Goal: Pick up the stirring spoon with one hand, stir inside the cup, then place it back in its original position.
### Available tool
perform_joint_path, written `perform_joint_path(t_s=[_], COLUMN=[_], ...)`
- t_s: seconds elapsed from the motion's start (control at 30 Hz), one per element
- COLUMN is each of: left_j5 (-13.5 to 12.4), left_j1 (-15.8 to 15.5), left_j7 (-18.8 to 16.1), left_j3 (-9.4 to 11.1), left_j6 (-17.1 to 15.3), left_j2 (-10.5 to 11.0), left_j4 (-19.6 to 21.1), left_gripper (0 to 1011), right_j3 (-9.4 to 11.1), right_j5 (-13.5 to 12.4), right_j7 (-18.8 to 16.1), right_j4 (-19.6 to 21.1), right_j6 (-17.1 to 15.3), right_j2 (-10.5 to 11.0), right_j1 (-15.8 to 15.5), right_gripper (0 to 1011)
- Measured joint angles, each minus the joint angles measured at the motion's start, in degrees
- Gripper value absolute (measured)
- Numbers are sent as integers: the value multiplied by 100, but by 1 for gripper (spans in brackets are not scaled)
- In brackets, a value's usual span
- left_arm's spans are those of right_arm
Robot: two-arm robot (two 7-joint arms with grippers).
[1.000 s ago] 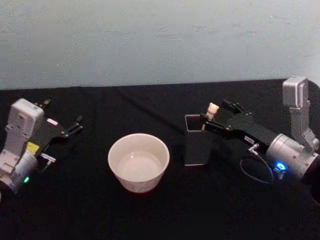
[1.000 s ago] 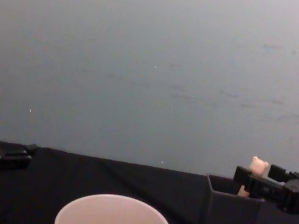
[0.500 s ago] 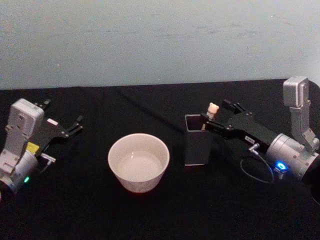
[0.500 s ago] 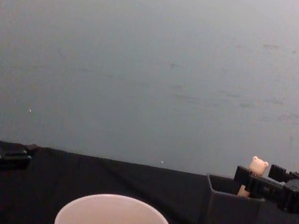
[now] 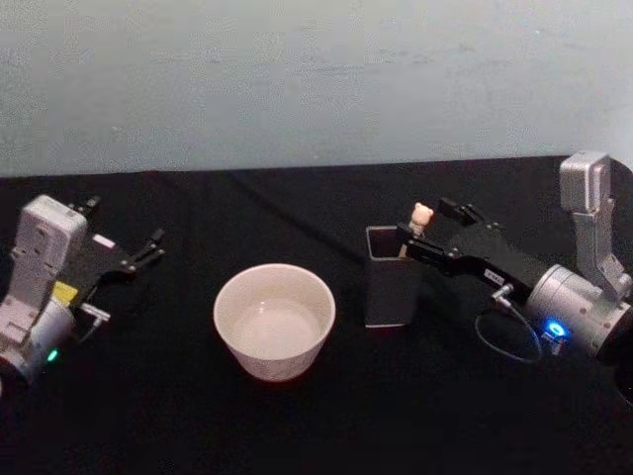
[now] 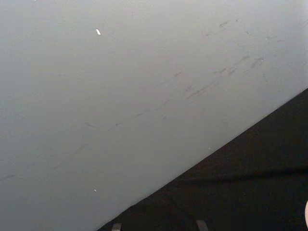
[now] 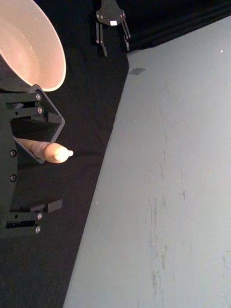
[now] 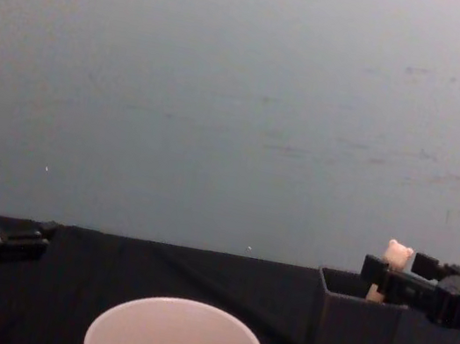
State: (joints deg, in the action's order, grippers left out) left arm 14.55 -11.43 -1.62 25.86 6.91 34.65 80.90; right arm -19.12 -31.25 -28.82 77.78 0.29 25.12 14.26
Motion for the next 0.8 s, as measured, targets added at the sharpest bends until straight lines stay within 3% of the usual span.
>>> perform_joint_path(t_s=[0.4,0.53,0.8], left_j5=[0,0,0], left_j1=[0,0,0], left_j7=[0,0,0], left_j3=[0,0,0], left_j6=[0,0,0], left_j2=[0,0,0], left_j4=[0,0,0], left_gripper=[1001,1001,1001], right_j3=[0,0,0], right_j5=[2,2,2], right_j7=[3,3,3], right_j4=[3,3,3], right_j6=[0,0,0], right_j2=[0,0,0], right_j1=[-1,-1,-1], right_gripper=[677,504,270])
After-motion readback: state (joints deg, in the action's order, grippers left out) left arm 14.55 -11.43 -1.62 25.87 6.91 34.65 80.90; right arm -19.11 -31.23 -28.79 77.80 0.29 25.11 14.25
